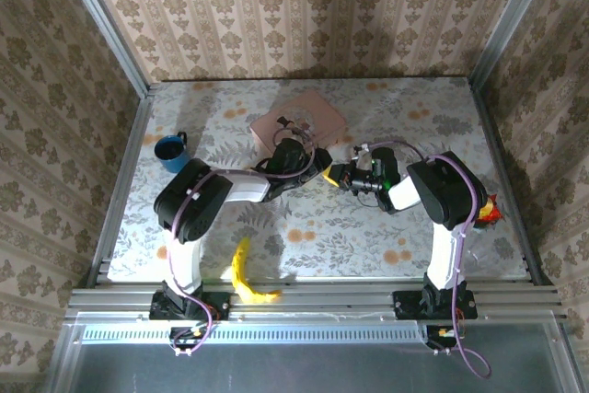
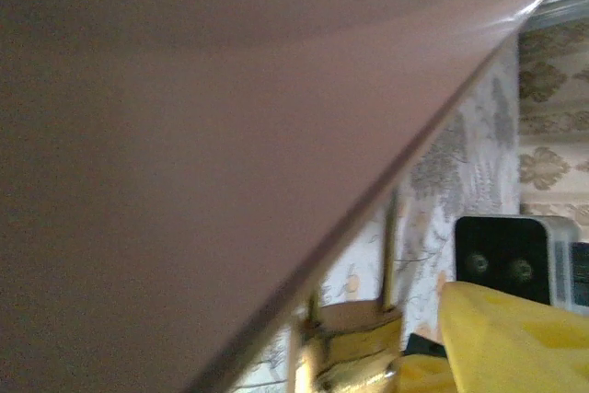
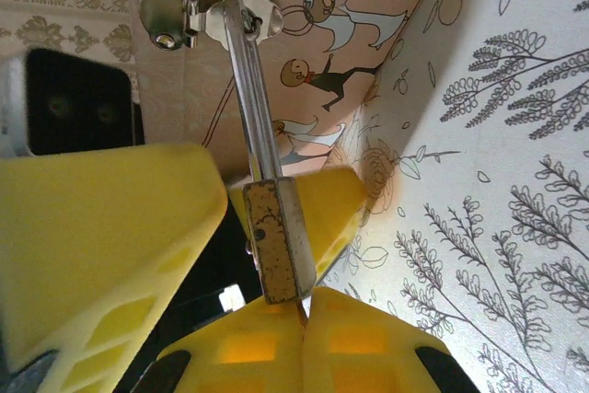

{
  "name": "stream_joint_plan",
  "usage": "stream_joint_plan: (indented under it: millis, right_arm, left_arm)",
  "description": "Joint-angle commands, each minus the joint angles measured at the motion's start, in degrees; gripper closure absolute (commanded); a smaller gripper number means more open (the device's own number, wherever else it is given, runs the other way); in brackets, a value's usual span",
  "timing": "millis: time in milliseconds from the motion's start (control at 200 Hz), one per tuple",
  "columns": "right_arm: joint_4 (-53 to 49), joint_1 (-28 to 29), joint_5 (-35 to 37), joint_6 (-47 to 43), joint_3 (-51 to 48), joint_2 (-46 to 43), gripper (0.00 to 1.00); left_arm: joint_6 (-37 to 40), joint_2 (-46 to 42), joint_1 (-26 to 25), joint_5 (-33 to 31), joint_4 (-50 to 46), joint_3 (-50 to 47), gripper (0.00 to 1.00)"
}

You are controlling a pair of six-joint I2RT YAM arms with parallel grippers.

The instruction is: Unlock the padlock with the key

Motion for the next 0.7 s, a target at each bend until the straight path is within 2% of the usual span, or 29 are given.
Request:
stream_joint_plan:
  millis: [0, 70, 265, 485, 570, 695]
  right_arm:
    - [1.7, 0.5, -1.6, -2.0, 2.8, -2.4, 1.00]
    - [1.7, 0.5, -1.6, -2.0, 3.0, -2.5, 1.00]
    - [1.7, 0.6, -1.6, -1.6, 3.4, -2.3, 1.00]
    - [0.6, 0.5, -0.9, -1.9, 3.5, -2.7, 1.00]
    - [-1.7, 0.5, -0.2, -3.1, 3.5, -3.5, 0.95]
    - [-8.6, 0.5, 1.1, -7.1, 3.4, -6.4, 0.81]
  left_arm:
    - [-0.8, 1.0, 0.1, -0.8, 4.5, 1.7, 0.31]
    - [-1.0, 1.3, 0.1, -0.9, 5.0, 1.7, 0.34]
    - [-2.3, 2.9, 0.1, 0.0, 7.5, 0.9, 0.51]
    - [-3.0, 2.9, 0.2, 0.3, 8.7, -0.2, 0.88]
    - [-2.8, 2.4, 0.3, 0.1, 8.7, -0.8, 0.99]
    - [-3.0, 1.7, 0.4, 0.0, 9.0, -1.3, 1.00]
